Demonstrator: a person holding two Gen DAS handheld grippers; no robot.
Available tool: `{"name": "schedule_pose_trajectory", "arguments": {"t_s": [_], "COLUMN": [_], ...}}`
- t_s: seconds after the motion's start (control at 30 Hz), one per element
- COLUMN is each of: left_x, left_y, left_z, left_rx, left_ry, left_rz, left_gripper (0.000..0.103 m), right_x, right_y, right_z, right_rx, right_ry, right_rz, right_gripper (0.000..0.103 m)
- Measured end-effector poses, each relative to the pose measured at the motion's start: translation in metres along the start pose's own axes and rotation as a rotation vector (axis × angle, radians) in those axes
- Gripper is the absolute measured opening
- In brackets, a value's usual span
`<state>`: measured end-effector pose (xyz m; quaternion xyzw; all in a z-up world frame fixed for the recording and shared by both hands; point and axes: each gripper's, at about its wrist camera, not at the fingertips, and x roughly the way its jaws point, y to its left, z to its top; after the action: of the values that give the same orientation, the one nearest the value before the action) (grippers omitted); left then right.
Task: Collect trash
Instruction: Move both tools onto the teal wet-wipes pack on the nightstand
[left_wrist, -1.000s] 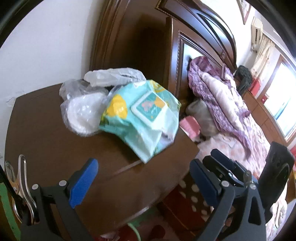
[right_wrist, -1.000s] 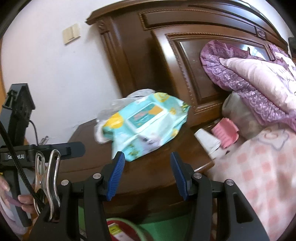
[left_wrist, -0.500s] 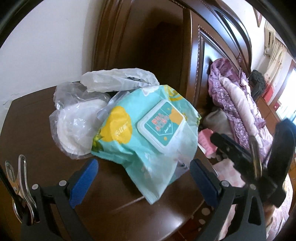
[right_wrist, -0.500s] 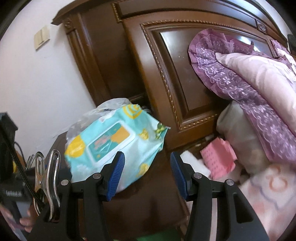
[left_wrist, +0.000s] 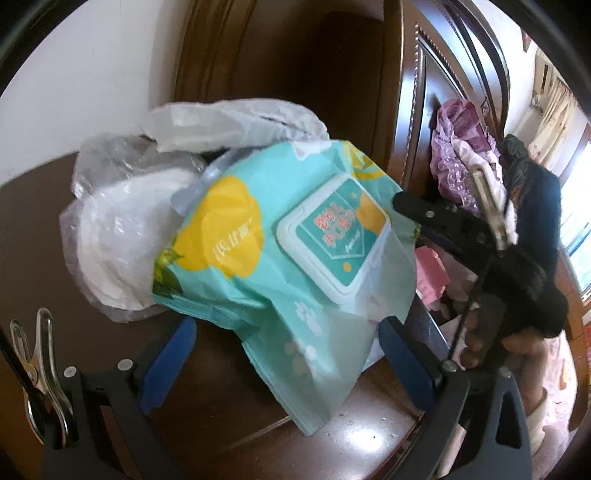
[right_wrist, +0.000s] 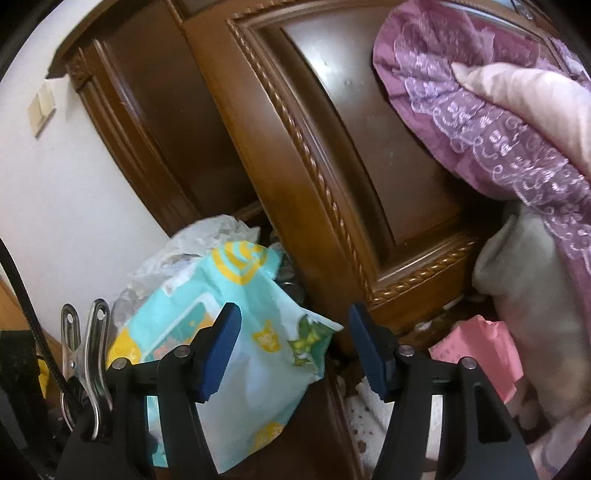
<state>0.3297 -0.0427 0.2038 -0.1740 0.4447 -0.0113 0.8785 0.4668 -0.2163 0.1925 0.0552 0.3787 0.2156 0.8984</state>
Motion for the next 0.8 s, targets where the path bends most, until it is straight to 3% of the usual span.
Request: {"name": "schedule_pose_trajectory", "arguments": {"t_s": [0.1,0.2,0.37,0.47,0.8], "left_x": [0.000,-0.003,-0.015,-0.022,-0.045], "left_y": [0.000,0.002,0.015,0.019,0.028], "left_z": [-0.002,-0.004,-0.010,-0.016,-0.039], "left_rx": [0.004,-0.012,-0.032,-0.017,0.055], "left_ry": [0.011,0.027,0.034,0.043,0.045], "left_rz": [-0.008,0.010,0.011,0.019,0.056], "left_gripper": [0.101,0.100,0.092,0.087,0.085], "right_x": [0.009,0.009,-0.003,-0.008,-0.032], "right_y": [0.002,0.006,0.017,0.028,0.061], "right_z": [-0.003,-0.009,-0.025,-0.038,-0.070], "right_rx": [-0.010,-0.005,-0.080,-0.127,-0.238], "right_ry": [0.034,0.081,0.093,0.118,0.153], "right_rz": [0.019,0.075,0.079,0.072,0.079], "right_gripper": [0.061,0.044,0.033,0.032,0.032]}}
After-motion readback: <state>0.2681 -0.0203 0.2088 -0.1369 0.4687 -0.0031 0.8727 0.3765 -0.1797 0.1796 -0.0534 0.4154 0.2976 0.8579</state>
